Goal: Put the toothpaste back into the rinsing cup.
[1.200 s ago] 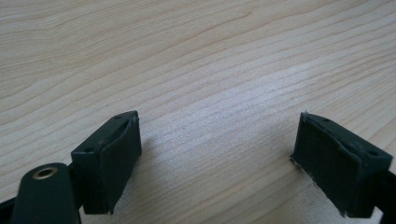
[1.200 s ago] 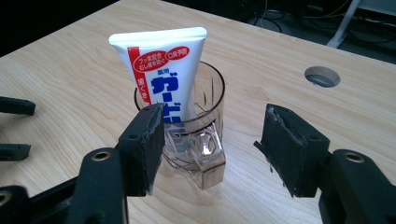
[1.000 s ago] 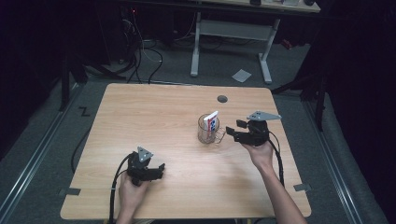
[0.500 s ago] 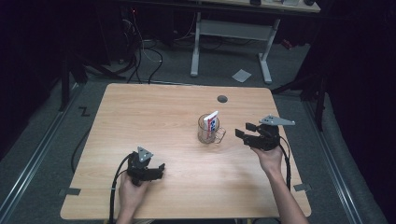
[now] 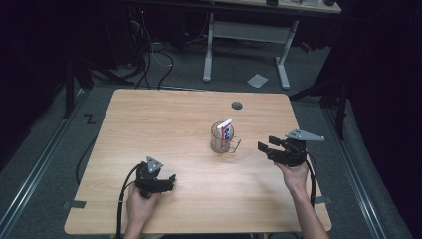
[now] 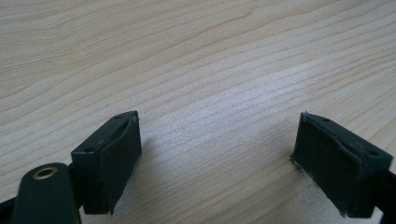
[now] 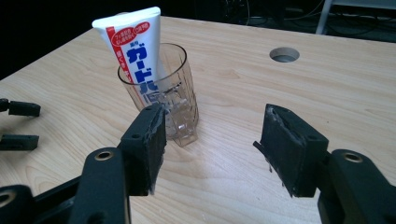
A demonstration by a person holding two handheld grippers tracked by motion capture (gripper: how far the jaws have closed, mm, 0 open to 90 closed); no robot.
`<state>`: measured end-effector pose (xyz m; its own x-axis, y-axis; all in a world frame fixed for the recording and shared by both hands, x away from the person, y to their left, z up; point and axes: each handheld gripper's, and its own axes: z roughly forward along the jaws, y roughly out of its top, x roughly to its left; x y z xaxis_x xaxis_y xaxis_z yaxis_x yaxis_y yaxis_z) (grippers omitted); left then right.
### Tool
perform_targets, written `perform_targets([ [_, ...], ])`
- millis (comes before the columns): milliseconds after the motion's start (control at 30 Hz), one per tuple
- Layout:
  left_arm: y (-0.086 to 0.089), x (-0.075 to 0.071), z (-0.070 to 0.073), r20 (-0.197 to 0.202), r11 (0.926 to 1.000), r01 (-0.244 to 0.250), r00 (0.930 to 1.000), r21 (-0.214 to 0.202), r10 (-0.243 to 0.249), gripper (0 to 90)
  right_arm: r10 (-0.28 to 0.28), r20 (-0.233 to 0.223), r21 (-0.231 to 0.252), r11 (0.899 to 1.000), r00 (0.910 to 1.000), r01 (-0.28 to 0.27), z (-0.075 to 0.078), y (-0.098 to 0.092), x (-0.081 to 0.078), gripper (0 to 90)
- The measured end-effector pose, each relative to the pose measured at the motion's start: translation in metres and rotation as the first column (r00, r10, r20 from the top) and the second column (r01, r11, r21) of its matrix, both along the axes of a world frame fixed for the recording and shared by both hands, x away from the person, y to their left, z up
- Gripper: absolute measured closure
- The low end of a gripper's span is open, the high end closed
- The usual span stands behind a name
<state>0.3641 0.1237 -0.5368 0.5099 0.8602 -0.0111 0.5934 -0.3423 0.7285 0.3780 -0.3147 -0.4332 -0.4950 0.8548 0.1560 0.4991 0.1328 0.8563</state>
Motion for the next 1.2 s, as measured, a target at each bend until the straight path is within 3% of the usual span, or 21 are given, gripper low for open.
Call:
perform_targets([
  [233,0.000,0.000,0.000,0.000,1.0000,0.000,1.0000,0.000,0.000,15.2,-0.008,-0.014,-0.015,1.000,0.9999,0.008,-0.004,-0.006,-0.008,40.4],
  [1200,0.000,0.000,0.000,0.000,1.0000,-0.001,1.0000,0.000,0.001,15.2,-0.005,-0.075,-0.001,1.000,0.9972,0.005,-0.033,-0.008,-0.022,40.5],
])
